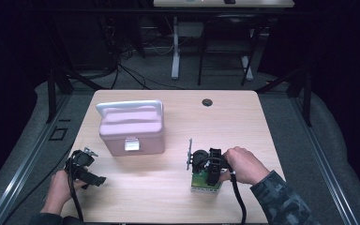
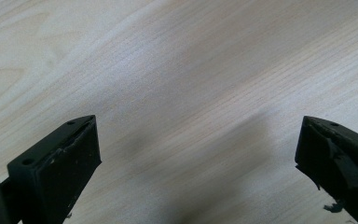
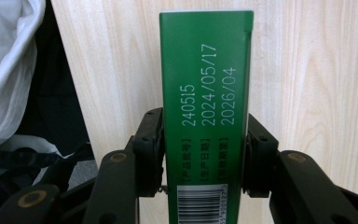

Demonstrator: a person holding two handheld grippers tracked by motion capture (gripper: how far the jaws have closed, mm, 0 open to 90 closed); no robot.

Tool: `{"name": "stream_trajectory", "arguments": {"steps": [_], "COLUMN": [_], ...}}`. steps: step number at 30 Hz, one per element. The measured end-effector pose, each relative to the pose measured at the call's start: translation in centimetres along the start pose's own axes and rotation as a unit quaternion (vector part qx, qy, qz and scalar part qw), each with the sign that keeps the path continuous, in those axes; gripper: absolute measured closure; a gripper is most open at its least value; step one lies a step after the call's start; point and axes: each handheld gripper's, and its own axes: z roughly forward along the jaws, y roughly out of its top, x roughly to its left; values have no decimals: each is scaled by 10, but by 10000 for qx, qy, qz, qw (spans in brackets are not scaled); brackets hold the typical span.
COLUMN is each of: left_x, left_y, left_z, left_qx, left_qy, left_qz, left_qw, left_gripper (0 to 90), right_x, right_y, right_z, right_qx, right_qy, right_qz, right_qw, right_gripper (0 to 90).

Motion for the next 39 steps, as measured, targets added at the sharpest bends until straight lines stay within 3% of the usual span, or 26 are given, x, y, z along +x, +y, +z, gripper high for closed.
{"name": "stream_trajectory", "arguments": {"steps": [22,39], "left_x": [0,0], "left_y": [0,0], "left_z": [1,2], "left_qx": [53,92], "left_qy": [-15,-30], "left_qz": [7,7], "left_qw": [10000,10000], "left_gripper": [0,0], "right_x": [1,-10], "right_y": [-1,-17], "right_z": [-5,-18], "right_qx": [70,109], "right_qy": [20,11], "right_qz": [34,226], "right_qw": [10000,9997], "right_gripper": [623,625]}}
